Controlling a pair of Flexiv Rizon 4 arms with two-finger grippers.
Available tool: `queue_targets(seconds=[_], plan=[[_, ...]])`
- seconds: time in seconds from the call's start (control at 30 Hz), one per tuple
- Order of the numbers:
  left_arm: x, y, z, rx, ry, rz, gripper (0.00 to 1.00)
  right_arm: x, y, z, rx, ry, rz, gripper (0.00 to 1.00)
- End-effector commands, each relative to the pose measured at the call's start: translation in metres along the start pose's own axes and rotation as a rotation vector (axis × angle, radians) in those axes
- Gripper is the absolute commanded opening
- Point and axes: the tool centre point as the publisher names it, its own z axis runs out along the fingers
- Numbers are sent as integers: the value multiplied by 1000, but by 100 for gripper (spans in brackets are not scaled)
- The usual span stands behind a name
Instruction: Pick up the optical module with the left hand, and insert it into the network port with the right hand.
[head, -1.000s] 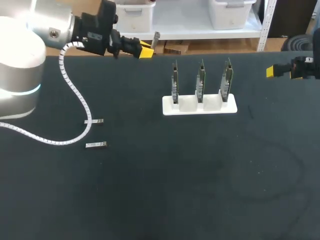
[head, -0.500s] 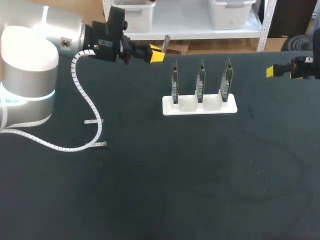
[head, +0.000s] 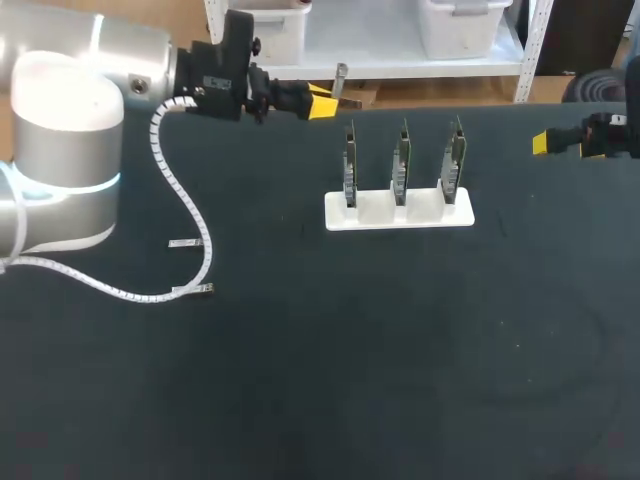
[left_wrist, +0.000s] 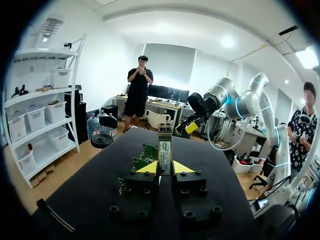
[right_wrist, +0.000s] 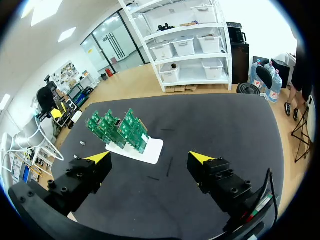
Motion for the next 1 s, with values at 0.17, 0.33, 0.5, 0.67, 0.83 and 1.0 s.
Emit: queue_targets(seconds=[0.17,0.33,0.5,0.67,0.83,1.0], plan=[[4,3,4,12,-22,-2,0,0,1,-1,6,-1,1,100],[3,4,8,20,-46,-10,0,0,1,-1,6,-1,1,100],[6,7,13,53,-81,-11,0,0,1,-1,6,-1,1,100],[6,11,19,61,-74,-8,0,0,1,-1,6,-1,1,100],[9,17,25,61,-76,5,0,0,1,-1,6,-1,1,100],[11,19,32,66,-66,6,0,0,1,-1,6,-1,1,100]])
